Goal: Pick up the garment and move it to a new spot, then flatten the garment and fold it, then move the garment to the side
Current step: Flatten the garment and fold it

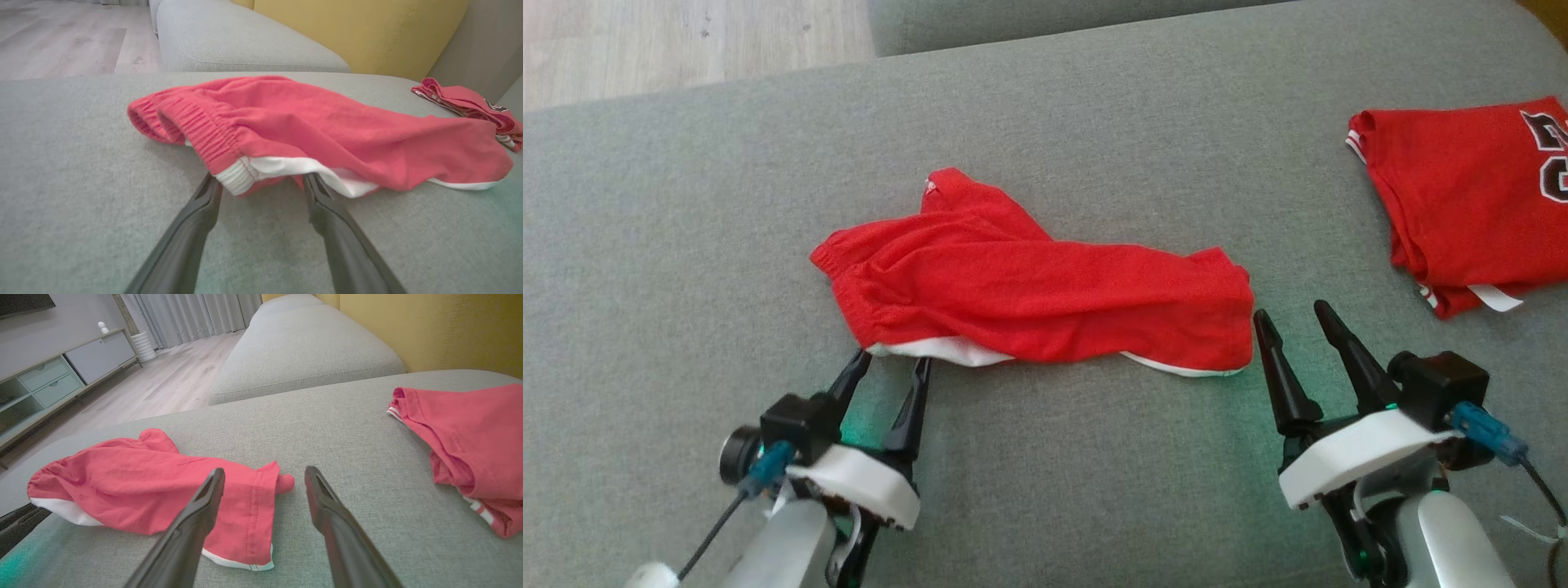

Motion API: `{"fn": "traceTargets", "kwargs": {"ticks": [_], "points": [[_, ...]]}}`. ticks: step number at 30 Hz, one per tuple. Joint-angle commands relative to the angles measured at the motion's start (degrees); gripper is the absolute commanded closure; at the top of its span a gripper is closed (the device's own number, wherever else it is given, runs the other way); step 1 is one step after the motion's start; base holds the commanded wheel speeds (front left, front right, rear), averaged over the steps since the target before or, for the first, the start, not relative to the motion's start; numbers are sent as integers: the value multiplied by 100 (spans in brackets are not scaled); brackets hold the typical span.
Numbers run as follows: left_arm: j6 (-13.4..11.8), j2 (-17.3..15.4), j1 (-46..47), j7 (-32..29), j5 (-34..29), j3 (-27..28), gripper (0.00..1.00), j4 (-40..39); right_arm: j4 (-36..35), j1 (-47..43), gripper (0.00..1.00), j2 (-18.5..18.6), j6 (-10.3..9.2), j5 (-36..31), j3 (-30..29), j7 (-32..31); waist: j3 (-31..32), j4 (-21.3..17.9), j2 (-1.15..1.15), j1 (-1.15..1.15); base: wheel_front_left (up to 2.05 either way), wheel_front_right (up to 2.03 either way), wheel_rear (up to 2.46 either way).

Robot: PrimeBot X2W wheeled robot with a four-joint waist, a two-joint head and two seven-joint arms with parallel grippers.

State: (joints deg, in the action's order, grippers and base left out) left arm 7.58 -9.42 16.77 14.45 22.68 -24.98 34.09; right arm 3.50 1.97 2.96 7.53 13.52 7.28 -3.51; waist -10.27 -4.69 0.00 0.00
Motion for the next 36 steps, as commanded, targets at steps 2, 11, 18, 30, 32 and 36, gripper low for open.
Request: {"fn": "traceTargets", "kwargs": {"ticks": [2,11,18,30,32,36], "points": [[-9,-147,346,54,-20,93,0,-166,-218,197,0,13,-4,-23,144,0,13,-6,0,0,0,0,0],[-9,-263,460,54,-117,-19,100,-267,-178,134,0,9,-4,31,147,-77,9,-52,0,0,0,0,0],[-9,-258,191,54,-20,23,100,-280,-118,-276,0,6,-4,80,191,-659,-101,32,0,0,0,0,0],[-9,-197,180,54,-4,4,100,-339,910,300,0,-7,-4,-136,293,-684,-300,237,0,0,0,0,0],[-9,-200,216,54,-9,-5,100,-353,1065,403,0,-7,-4,-143,277,-618,-331,265,0,0,0,0,0],[-9,-203,244,54,-15,-4,100,-382,1239,526,0,-7,-4,-128,274,-509,-370,284,0,0,0,0,0]]}}
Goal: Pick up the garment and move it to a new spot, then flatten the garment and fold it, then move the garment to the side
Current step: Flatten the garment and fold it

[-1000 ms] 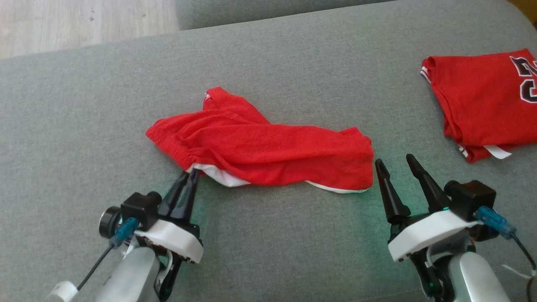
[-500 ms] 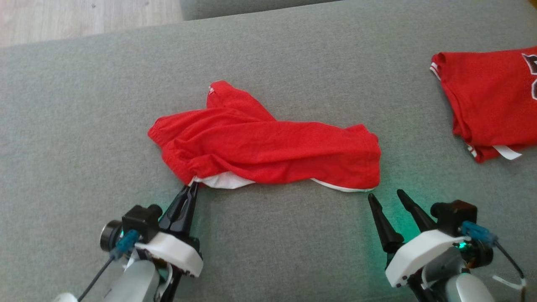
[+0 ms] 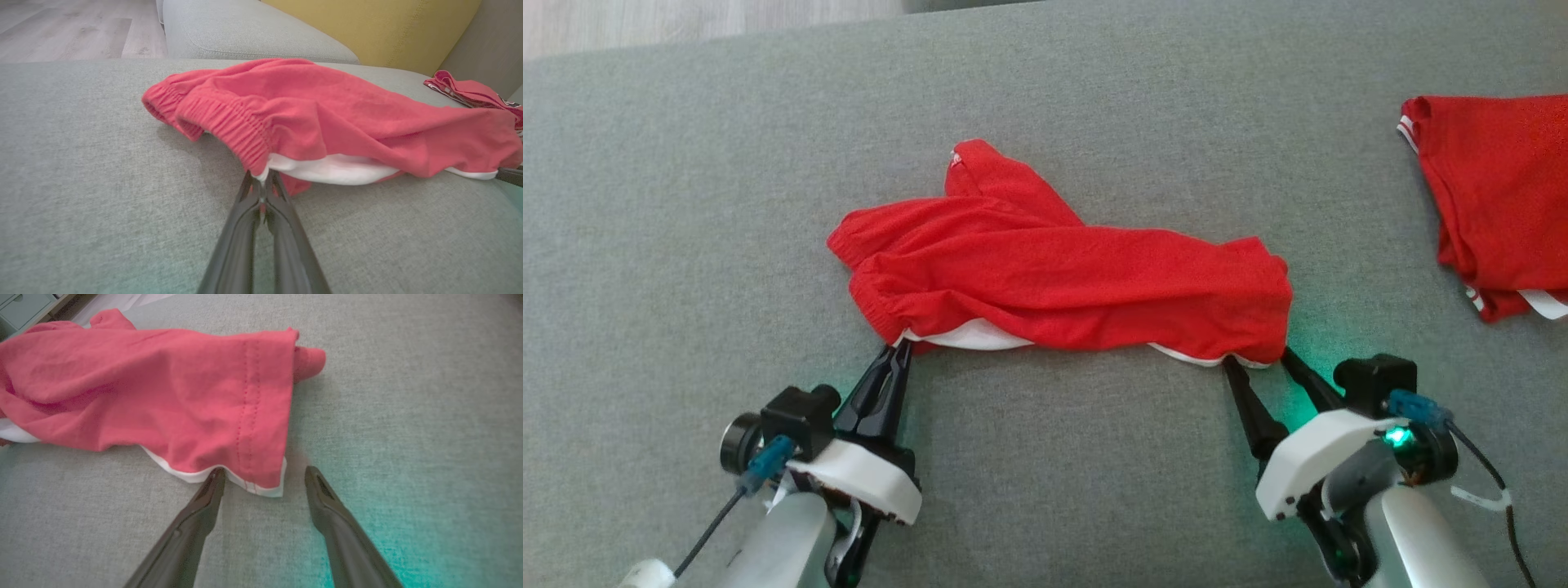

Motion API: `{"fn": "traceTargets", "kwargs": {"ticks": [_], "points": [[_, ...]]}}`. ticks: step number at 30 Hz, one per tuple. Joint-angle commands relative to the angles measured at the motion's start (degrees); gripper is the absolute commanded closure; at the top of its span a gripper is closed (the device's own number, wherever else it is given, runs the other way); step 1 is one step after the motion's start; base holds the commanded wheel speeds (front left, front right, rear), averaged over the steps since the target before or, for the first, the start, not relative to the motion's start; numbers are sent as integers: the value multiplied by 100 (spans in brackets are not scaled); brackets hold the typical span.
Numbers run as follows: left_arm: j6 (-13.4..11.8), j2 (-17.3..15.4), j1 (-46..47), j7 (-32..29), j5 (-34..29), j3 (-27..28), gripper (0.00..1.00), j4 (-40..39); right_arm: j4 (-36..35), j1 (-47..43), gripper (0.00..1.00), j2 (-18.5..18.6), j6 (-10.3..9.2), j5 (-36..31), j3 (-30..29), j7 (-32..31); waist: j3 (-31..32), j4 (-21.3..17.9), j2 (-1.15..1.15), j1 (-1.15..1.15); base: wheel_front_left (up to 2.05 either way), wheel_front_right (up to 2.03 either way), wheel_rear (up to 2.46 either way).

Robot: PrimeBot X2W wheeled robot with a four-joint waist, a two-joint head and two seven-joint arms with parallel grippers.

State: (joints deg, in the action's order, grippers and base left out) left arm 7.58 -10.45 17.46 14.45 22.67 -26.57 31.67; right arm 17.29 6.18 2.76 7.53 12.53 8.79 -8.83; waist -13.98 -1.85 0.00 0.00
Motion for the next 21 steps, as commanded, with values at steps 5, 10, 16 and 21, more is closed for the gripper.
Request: {"fn": "traceTargets", "kwargs": {"ticks": [5,10,16,21], "points": [[-9,-117,168,54,-8,150,100,-181,68,285,0,12,-4,72,217,236,-39,-15,0,0,0,0,0],[-9,-140,133,54,7,149,100,-197,289,453,73,12,-4,241,349,449,-25,-56,0,0,0,0,0],[-9,-147,72,54,-6,184,100,-298,203,530,100,12,-4,332,473,723,126,-107,0,0,0,0,0],[-9,-169,-169,55,44,375,100,-955,-595,319,100,12,-4,366,426,656,324,-187,0,0,0,0,0]]}}
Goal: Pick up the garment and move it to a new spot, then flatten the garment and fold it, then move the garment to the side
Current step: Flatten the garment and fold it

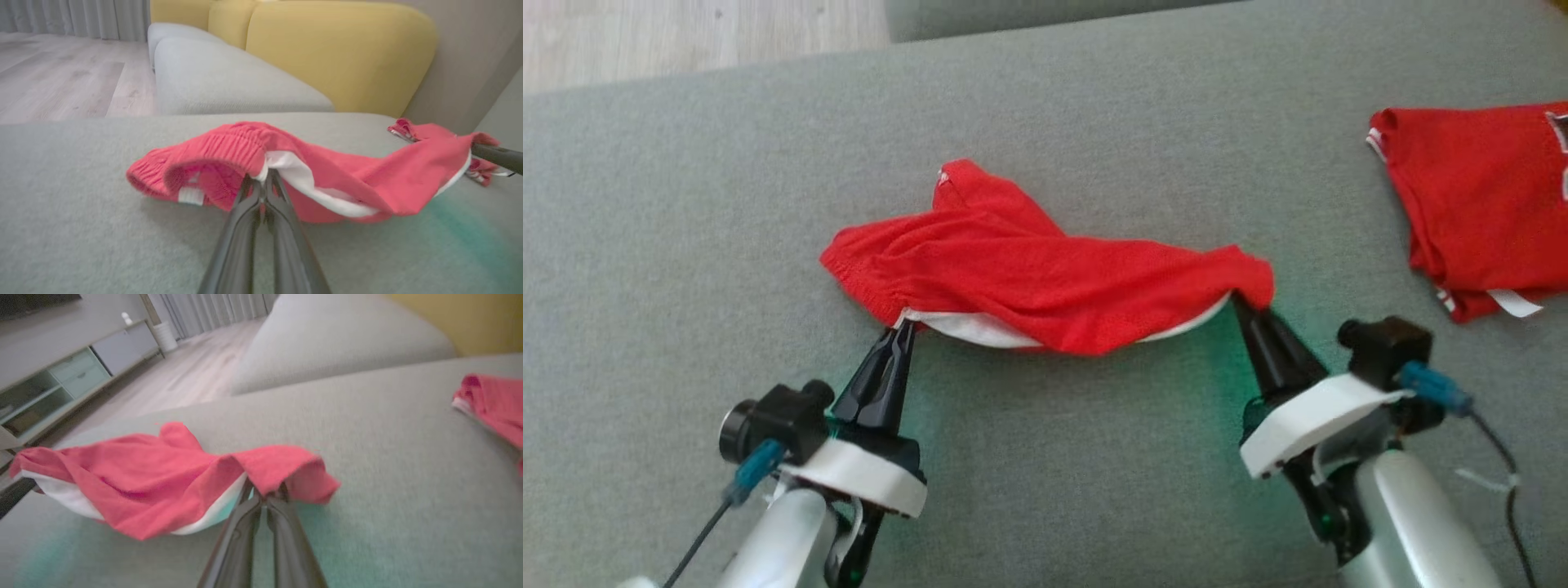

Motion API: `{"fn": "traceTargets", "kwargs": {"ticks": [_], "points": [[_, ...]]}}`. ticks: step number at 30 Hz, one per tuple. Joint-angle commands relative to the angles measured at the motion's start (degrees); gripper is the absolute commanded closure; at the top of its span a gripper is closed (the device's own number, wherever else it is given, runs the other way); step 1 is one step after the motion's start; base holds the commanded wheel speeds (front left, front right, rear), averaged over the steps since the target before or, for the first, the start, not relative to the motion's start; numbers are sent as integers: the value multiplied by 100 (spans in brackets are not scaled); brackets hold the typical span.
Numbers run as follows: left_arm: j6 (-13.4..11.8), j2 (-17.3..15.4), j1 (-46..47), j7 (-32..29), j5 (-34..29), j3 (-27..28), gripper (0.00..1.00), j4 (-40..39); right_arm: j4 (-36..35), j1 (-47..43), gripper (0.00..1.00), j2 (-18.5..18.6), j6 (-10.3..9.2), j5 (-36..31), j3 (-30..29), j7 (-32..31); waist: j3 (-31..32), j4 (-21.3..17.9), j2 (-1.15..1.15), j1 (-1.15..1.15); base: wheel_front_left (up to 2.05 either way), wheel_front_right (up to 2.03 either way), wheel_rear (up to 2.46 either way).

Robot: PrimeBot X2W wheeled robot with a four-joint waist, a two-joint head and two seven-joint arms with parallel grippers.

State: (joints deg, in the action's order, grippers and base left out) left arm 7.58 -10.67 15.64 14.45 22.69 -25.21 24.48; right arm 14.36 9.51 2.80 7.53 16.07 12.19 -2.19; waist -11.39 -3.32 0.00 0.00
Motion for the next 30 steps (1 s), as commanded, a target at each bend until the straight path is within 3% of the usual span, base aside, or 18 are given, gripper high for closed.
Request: {"fn": "traceTargets", "kwargs": {"ticks": [1,7,11,14,18,22,30], "points": [[-9,-177,-59,55,60,263,100,-435,-556,-83,100,9,-4,17,41,-101,103,-57,0,0,0,0,0],[-9,-516,-405,-51,486,362,100,-1846,-2373,-454,100,173,-4,158,-412,-941,278,-102,0,0,0,0,0],[-9,-782,-303,-649,1107,351,100,-2947,-3479,-437,100,280,-4,378,-691,-1548,217,-47,0,0,0,0,0],[-9,-1097,124,-1227,1601,341,100,-3406,-3858,-22,100,424,-4,549,-747,-1949,23,-38,0,0,0,0,0],[-9,-1501,1086,-1898,1873,371,100,-3259,-3493,1117,100,601,-4,891,-696,-2183,-408,-76,0,0,0,0,0],[-9,-1628,2004,-2109,1932,416,100,-2759,-2754,2230,100,654,-4,1130,-606,-2076,-810,-129,0,0,0,0,0],[-10,-1705,4473,-1512,1211,568,100,-1270,-661,5098,100,539,-4,1371,-335,-679,-1570,-292,0,0,0,0,0]]}}
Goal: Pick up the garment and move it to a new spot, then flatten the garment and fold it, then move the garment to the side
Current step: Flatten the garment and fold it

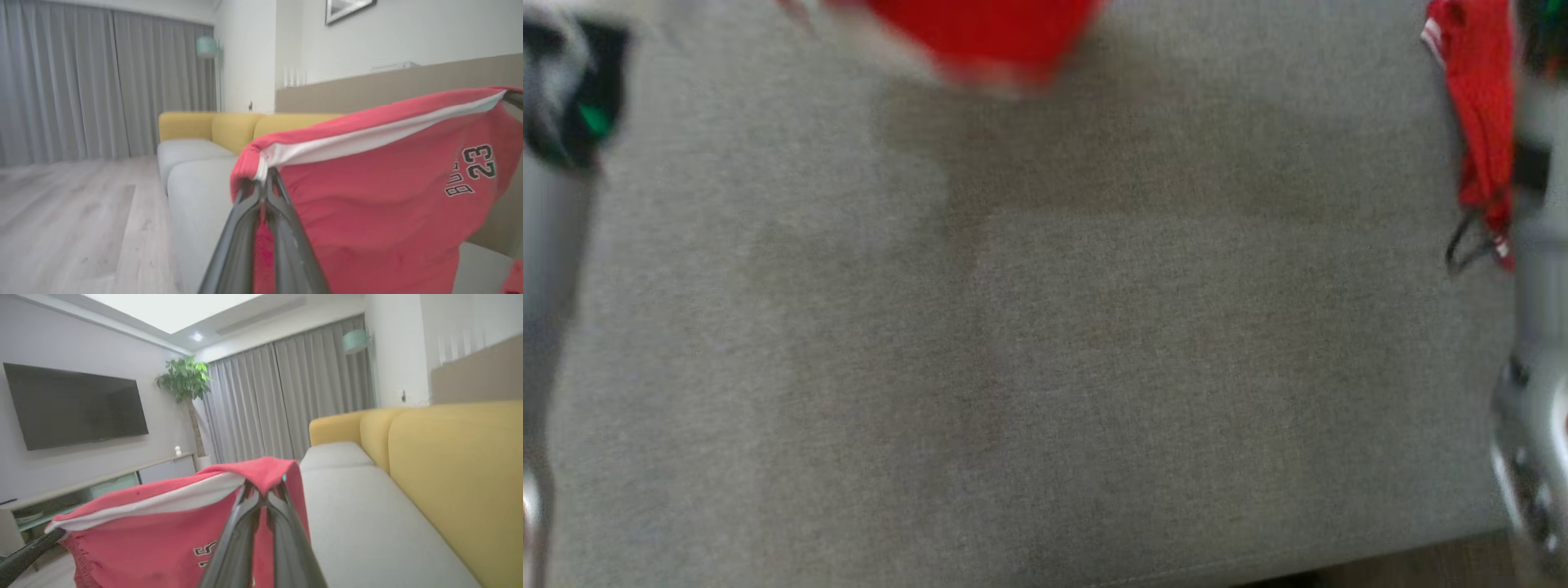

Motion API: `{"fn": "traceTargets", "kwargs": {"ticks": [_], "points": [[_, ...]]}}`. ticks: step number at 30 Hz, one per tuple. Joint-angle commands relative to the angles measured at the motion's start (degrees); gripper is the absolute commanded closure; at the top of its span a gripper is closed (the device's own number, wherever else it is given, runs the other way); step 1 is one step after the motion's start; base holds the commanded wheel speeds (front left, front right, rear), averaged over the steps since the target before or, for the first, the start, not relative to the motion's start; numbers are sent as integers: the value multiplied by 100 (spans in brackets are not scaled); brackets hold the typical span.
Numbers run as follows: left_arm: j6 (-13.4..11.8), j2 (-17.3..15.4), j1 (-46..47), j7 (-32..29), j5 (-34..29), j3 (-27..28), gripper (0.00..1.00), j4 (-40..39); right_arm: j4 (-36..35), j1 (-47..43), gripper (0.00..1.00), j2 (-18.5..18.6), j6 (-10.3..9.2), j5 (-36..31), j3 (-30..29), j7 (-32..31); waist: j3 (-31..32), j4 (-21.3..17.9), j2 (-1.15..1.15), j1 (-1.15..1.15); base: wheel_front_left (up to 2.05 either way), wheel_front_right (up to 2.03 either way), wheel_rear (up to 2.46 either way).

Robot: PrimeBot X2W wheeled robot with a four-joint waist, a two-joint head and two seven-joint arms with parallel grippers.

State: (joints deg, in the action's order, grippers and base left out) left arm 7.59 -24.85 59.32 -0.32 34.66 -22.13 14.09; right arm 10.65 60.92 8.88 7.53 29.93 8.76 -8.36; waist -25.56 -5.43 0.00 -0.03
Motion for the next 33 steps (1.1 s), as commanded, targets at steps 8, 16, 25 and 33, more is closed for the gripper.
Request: {"fn": "traceTargets", "kwargs": {"ticks": [8,16,25,33], "points": [[-19,-38,1061,926,-214,234,100,370,711,796,100,148,-4,-224,262,1118,-154,-38,0,3,0,0,0],[-12,-96,-216,1204,311,-1002,100,707,1175,-820,100,148,-4,-187,412,337,-18,-26,0,3,0,0,0],[-11,-244,-2334,1250,1231,-1796,100,852,277,-3411,100,-53,-4,-494,30,-876,703,104,0,3,0,0,0],[-721,-748,-4553,850,1772,-2058,100,-1017,-2235,-6299,100,-350,-4,-962,-931,-2892,1369,321,0,3,0,0,0]]}}
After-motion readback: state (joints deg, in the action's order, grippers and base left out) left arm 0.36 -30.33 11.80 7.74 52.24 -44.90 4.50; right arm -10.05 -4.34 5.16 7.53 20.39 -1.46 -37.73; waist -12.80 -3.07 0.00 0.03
